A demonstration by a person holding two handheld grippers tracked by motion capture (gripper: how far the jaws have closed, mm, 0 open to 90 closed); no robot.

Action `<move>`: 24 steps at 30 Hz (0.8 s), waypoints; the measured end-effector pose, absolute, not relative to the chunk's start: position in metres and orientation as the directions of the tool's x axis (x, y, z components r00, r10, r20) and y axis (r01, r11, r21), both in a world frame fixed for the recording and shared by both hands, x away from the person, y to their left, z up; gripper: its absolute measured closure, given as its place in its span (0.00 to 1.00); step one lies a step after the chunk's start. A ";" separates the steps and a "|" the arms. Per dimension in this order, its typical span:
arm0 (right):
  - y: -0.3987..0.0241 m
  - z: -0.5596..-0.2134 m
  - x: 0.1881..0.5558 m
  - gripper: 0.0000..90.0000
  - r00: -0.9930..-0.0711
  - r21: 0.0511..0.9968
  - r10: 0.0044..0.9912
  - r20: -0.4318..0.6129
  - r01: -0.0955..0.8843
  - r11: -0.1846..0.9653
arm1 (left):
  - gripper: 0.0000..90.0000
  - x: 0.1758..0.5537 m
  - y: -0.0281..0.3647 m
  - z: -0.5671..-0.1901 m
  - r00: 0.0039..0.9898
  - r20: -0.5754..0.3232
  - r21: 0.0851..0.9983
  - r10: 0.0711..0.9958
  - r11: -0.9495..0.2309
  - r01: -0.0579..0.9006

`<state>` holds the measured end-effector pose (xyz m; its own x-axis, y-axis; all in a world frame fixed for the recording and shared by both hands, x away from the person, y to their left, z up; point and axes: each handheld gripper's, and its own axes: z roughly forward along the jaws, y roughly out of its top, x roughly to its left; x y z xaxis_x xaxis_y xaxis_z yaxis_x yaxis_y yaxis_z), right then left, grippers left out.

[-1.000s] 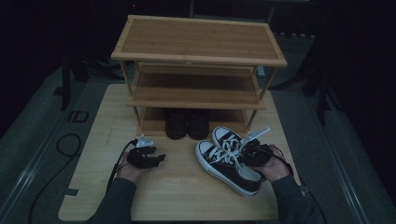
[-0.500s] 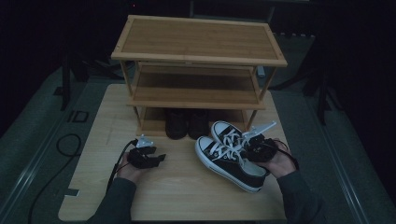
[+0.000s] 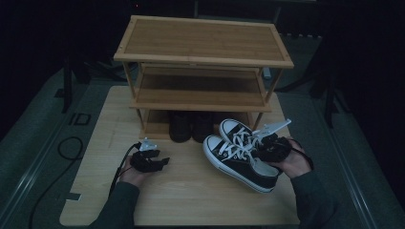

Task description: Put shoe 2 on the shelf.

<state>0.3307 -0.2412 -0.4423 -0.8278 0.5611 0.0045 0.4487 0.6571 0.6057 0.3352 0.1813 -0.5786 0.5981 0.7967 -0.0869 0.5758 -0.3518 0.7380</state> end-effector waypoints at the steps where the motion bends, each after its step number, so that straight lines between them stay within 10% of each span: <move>1: -0.242 -0.440 0.331 0.94 -0.832 0.607 0.554 0.001 0.441 0.661 | 0.49 0.335 0.181 -0.579 0.598 -0.087 0.738 0.797 -0.351 0.576; 24: -0.234 -0.395 0.325 0.94 -0.872 0.620 0.487 -0.046 0.357 0.699 | 0.49 0.335 0.181 -0.579 0.596 -0.089 0.738 0.798 -0.349 0.577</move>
<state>0.3252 -0.2340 -0.3952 -0.8724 0.4866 -0.0461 0.3568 0.6985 0.6203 0.3352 0.1812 -0.5786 0.5959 0.7981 -0.0887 0.5772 -0.3489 0.7383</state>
